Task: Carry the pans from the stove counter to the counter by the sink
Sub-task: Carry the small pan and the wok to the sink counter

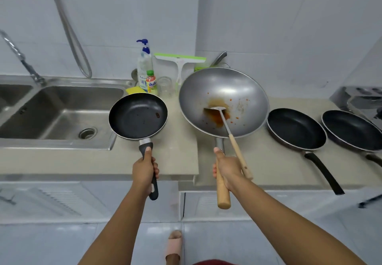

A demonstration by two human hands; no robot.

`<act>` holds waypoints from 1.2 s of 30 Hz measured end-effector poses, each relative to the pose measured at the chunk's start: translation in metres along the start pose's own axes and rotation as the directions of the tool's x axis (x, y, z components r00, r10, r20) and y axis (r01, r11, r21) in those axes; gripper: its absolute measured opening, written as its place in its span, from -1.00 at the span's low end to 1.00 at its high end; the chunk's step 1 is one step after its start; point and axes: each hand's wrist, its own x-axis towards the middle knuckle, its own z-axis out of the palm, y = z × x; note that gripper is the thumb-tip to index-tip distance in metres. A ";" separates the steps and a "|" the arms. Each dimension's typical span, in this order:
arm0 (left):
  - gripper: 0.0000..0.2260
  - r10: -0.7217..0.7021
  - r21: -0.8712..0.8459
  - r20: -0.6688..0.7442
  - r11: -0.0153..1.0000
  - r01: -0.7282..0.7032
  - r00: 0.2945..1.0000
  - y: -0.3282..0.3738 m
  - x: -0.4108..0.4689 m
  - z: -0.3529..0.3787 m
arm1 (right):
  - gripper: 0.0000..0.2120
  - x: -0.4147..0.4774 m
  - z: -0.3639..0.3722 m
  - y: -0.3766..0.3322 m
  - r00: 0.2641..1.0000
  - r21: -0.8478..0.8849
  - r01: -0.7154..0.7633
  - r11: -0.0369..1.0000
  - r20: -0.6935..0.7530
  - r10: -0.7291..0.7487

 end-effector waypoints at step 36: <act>-0.63 -0.161 -0.318 -0.739 0.940 -0.128 0.654 -0.045 -0.185 -0.476 | -0.53 -0.309 0.347 0.079 0.671 -0.397 0.414 0.819 0.741 0.019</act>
